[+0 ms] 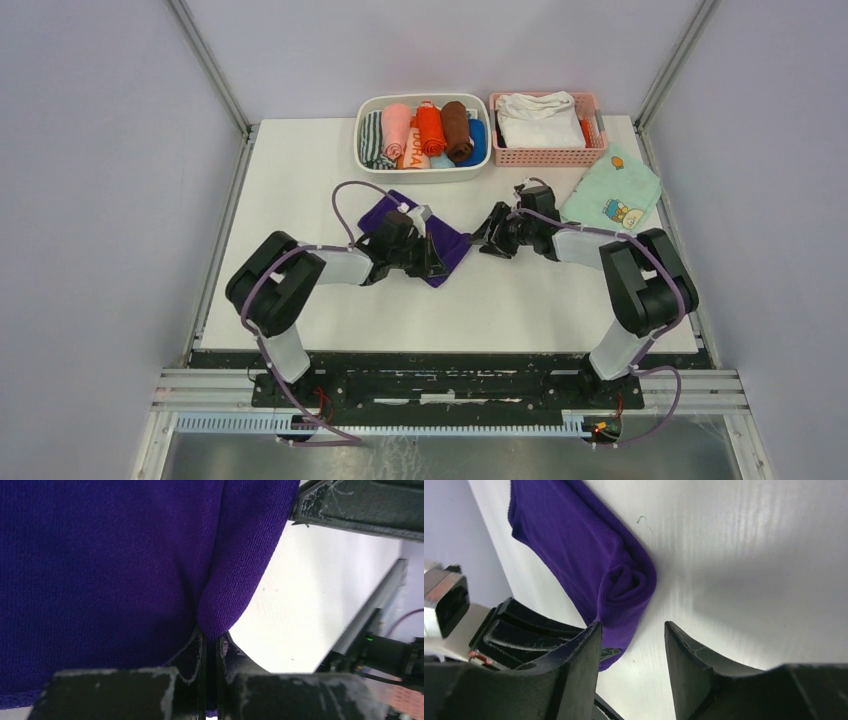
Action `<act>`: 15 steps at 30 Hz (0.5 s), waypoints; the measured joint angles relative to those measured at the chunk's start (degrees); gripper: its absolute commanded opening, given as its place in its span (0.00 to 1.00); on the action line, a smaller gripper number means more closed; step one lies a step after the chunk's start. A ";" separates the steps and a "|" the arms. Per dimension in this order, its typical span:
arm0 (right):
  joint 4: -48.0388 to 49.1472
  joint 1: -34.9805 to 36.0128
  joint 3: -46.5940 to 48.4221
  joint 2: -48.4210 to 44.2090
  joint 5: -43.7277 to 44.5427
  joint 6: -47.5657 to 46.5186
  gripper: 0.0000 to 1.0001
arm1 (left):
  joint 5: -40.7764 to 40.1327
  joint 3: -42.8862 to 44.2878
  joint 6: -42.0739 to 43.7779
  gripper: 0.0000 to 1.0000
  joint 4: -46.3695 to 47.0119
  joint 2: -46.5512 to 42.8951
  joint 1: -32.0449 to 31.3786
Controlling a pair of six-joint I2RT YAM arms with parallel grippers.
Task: Roll the towels
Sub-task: Roll the towel at the center of the board.
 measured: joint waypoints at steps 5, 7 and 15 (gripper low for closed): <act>12.92 -0.07 -3.89 3.72 -3.32 4.44 0.59 | 7.48 -2.40 -7.74 0.03 5.73 1.84 3.82; 16.94 -0.07 -4.72 5.53 -4.20 6.21 0.59 | 9.62 -3.15 -10.45 0.03 7.74 2.69 4.92; 24.98 -0.04 -5.55 9.31 -5.42 10.67 0.60 | 14.75 -3.74 -18.01 0.03 12.00 5.66 7.48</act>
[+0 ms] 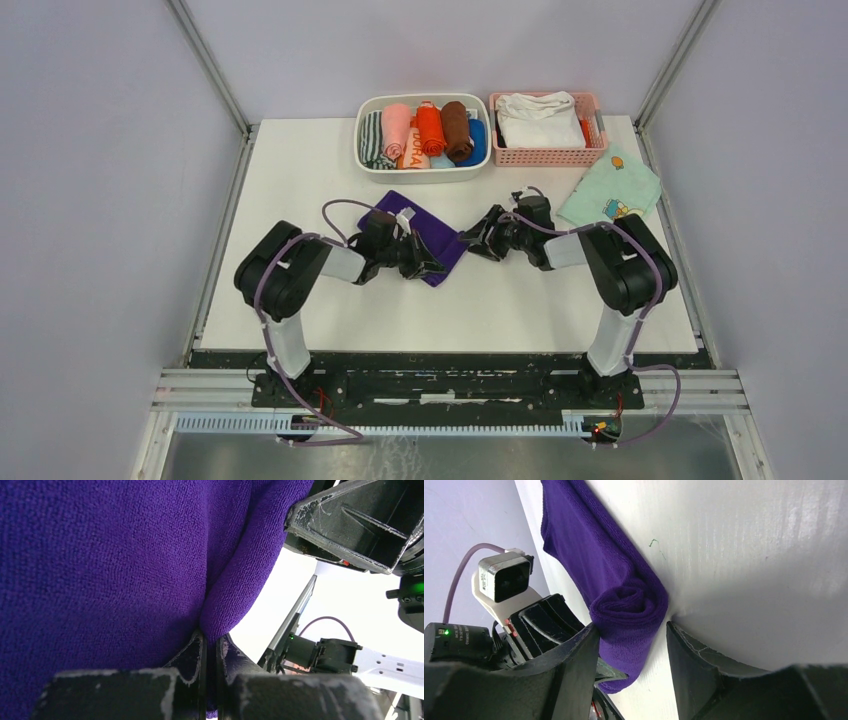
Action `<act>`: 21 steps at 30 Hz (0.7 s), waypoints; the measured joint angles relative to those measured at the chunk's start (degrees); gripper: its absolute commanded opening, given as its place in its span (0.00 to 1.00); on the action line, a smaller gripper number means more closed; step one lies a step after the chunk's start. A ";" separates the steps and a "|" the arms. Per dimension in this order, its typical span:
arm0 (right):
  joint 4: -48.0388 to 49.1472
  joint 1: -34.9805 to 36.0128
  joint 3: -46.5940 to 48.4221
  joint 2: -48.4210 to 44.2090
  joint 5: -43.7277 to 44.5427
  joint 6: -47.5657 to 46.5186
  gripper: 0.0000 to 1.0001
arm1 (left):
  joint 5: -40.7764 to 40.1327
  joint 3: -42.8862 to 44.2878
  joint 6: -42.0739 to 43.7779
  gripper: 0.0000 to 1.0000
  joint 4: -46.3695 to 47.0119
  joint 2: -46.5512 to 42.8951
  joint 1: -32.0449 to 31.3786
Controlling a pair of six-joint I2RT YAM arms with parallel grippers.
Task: Roll the towels
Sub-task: Roll the towel at the center of the board.
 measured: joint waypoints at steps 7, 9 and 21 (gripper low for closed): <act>3.17 0.87 -0.90 0.94 -0.20 2.10 0.60 | 2.40 0.02 -3.74 0.03 2.36 1.95 0.70; 3.72 1.40 -1.14 0.94 -0.07 2.45 0.61 | 2.64 0.02 -4.26 0.03 2.62 2.14 0.79; 4.37 3.65 -1.07 1.86 1.60 2.99 0.47 | 3.04 0.02 -6.25 0.07 3.50 2.78 0.85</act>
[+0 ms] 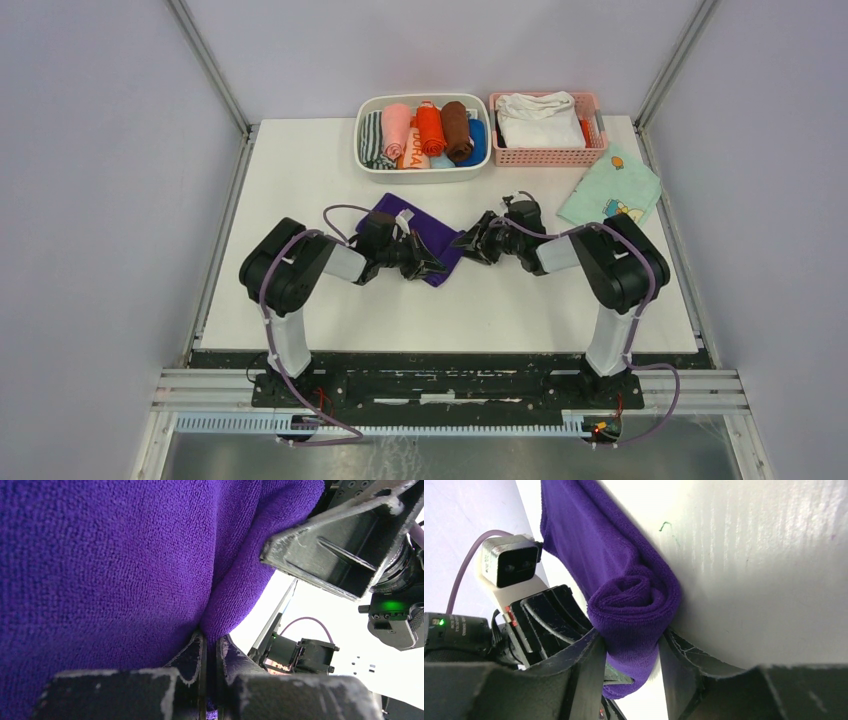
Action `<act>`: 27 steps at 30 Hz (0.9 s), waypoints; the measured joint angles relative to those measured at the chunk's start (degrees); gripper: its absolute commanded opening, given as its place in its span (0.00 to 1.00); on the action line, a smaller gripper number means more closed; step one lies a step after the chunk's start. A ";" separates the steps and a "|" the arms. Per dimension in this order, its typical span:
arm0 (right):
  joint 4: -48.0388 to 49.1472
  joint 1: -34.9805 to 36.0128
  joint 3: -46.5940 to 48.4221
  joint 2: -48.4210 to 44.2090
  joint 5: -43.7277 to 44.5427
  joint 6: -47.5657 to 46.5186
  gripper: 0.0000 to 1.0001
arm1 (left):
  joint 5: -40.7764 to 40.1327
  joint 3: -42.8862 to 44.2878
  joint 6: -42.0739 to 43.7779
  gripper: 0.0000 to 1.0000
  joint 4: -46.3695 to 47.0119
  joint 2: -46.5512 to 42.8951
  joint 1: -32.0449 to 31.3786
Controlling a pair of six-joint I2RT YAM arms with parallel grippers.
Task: Roll the towels
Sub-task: Roll the towel at the center of the board.
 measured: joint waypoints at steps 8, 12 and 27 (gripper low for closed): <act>-12.96 1.66 6.19 0.02 4.09 -3.69 0.27 | -0.44 -0.33 -0.24 0.30 0.09 -0.24 0.00; -22.58 2.84 10.23 -0.83 7.26 -6.27 0.25 | -2.36 -1.01 0.26 0.47 -2.84 -3.10 -0.22; -49.88 4.63 22.27 -1.42 16.06 -11.80 0.26 | -48.15 10.78 27.23 0.69 -33.83 -22.27 -26.49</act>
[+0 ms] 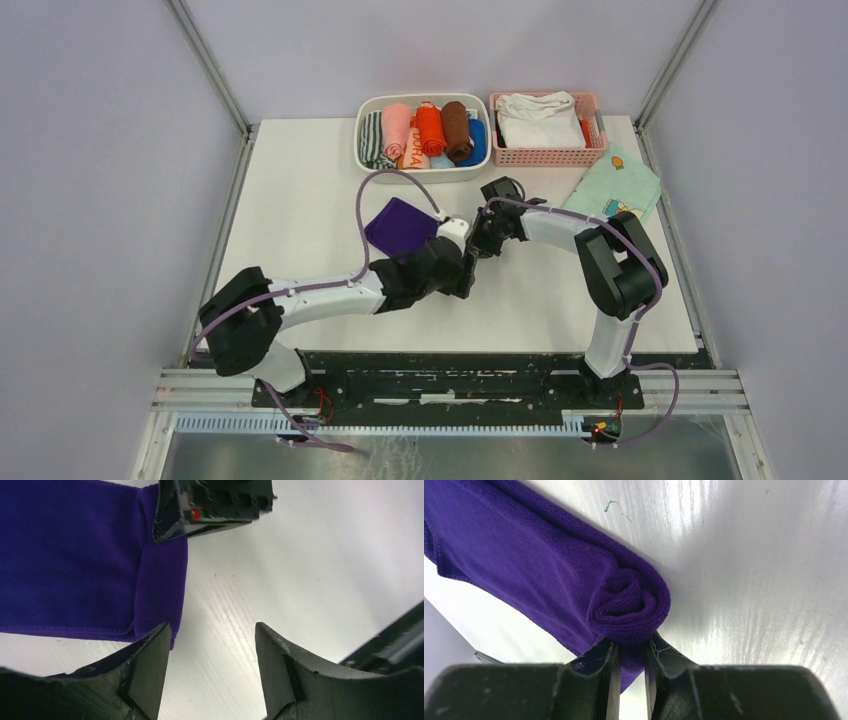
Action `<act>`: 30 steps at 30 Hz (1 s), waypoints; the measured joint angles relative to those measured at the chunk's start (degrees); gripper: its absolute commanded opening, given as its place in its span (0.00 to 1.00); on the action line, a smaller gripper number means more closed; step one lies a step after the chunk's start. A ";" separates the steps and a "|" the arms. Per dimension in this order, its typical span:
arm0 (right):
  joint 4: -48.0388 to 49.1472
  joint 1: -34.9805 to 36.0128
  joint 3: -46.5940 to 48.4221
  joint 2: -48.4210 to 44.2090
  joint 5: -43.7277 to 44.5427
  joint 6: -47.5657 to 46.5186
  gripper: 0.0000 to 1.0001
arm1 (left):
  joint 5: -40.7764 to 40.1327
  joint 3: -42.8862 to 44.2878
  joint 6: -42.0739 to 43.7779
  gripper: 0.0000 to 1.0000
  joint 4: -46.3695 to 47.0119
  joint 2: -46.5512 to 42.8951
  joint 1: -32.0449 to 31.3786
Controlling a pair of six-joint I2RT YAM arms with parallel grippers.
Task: Roll the towels
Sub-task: Roll the towel at the center of the board.
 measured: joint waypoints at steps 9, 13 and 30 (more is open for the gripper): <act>-5.14 0.11 2.01 0.07 0.87 -0.46 0.27 | -20.57 5.84 15.47 0.69 -1.79 12.33 -10.54; -6.01 0.11 2.21 0.09 0.87 -0.83 0.27 | -26.25 7.48 19.58 0.69 -1.90 17.25 -12.26; -6.21 0.11 2.32 0.09 0.15 -1.77 0.40 | -31.61 12.44 23.26 0.26 -6.49 24.37 -13.38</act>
